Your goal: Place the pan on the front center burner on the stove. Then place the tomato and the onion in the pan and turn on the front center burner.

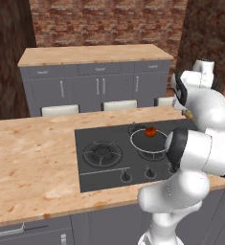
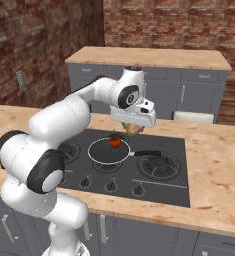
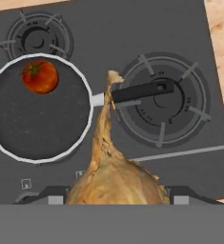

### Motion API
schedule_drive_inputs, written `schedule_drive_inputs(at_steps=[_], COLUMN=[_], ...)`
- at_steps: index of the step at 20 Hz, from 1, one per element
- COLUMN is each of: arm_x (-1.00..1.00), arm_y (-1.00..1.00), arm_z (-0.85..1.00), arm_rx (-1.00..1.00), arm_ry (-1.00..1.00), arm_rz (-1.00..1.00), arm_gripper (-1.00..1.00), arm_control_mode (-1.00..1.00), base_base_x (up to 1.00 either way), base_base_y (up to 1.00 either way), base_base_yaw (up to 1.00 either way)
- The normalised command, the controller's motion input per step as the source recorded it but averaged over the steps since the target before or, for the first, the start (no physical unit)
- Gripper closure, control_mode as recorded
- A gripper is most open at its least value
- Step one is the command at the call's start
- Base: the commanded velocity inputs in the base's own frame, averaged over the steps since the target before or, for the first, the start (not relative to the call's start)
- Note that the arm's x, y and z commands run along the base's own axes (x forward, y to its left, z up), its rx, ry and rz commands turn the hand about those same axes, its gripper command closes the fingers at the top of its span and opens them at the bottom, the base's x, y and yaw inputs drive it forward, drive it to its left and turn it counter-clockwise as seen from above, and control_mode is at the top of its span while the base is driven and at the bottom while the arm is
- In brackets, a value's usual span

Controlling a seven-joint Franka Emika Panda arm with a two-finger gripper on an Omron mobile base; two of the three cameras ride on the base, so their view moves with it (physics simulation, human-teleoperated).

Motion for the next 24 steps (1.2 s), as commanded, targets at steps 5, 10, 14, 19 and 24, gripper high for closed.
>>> schedule_drive_inputs(at_steps=[5, 10, 14, 19, 24], arm_x=[0.00, 0.00, 0.00, 0.00, 0.13], arm_y=[0.67, 0.55, 0.24, 0.17, 0.16], arm_z=[0.00, 0.00, 0.00, -0.14, -0.32], arm_rx=[0.00, 0.00, -0.01, -0.01, 0.00], arm_ry=[0.01, 0.00, 0.00, 0.00, 0.00], arm_rz=[0.00, 0.00, 0.00, 0.00, 0.00], arm_gripper=[1.00, 1.00, 1.00, 1.00, 1.00], arm_control_mode=[-1.00, -1.00, -1.00, -1.00, -1.00], base_base_x=[0.00, 0.00, 0.00, 0.00, 0.00], base_base_y=[0.00, 0.00, 0.00, 0.00, 0.00], base_base_yaw=[0.00, 0.00, 0.00, 0.00, 0.00])
